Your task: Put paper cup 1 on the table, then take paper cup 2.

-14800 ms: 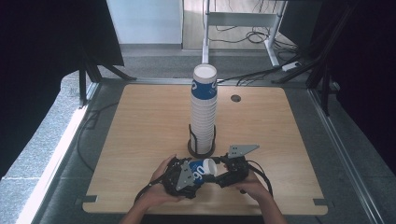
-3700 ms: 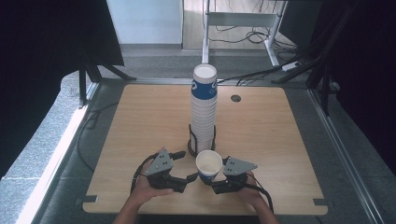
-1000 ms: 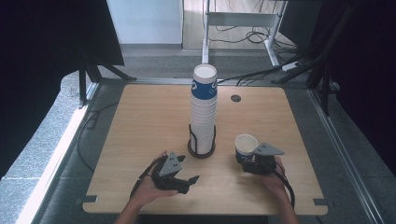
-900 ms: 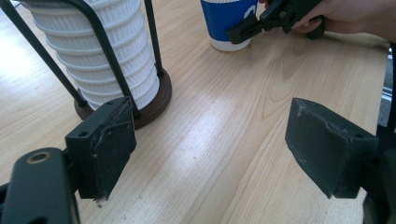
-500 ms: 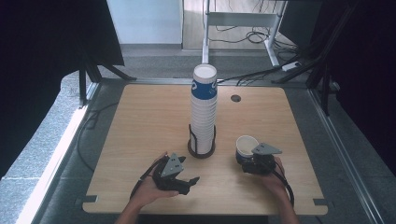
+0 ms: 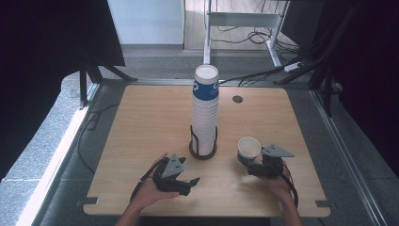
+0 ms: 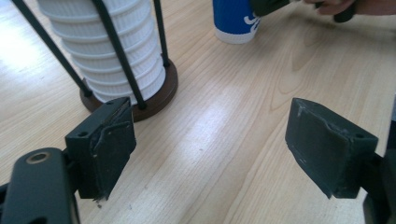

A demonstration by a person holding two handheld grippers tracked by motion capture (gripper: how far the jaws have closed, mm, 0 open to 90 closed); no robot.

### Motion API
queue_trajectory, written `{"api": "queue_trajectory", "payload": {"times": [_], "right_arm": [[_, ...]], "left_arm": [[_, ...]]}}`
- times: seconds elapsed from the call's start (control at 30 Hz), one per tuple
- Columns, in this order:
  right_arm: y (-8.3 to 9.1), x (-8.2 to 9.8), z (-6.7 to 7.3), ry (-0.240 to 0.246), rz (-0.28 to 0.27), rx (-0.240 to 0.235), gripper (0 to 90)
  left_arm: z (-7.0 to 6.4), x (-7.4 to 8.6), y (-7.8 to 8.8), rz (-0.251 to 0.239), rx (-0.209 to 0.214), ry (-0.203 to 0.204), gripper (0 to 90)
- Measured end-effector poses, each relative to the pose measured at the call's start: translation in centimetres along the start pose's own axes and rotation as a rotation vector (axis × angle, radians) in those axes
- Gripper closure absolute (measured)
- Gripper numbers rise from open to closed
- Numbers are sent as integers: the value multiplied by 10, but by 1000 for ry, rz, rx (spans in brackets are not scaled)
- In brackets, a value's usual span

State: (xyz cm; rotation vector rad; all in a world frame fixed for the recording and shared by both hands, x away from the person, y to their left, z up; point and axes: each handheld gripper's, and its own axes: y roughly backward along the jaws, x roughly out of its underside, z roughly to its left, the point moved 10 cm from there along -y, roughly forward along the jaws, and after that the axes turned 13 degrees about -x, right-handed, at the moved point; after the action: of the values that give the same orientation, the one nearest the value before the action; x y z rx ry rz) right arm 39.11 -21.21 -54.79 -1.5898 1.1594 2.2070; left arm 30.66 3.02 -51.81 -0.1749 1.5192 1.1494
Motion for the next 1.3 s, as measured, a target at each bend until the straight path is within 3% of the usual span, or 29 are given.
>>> {"api": "queue_trajectory", "payload": {"times": [0.2,0.37,0.5,0.6,0.8,0.9,0.97,1.1,1.3], "right_arm": [[24,-12,7,9,-73,1,147],[45,-23,15,21,-125,-25,172],[56,-36,25,41,-173,-56,202],[59,-45,36,67,-202,-87,215],[55,-53,52,110,-205,-118,222],[52,-56,58,120,-211,-140,223],[51,-60,64,131,-217,-160,224],[50,-64,75,158,-218,-190,226],[46,-64,81,163,-207,-214,227]], "left_arm": [[2,-1,1,2,0,25,160],[8,-5,3,-10,-27,89,153],[17,-10,6,-39,-45,163,140],[21,-13,9,-62,-21,211,123],[19,-12,9,-58,21,216,173],[19,-11,7,-54,6,210,184],[22,-11,7,-62,-21,223,175],[28,-16,10,-86,-35,248,176],[29,-22,10,-88,-14,238,152]]}}
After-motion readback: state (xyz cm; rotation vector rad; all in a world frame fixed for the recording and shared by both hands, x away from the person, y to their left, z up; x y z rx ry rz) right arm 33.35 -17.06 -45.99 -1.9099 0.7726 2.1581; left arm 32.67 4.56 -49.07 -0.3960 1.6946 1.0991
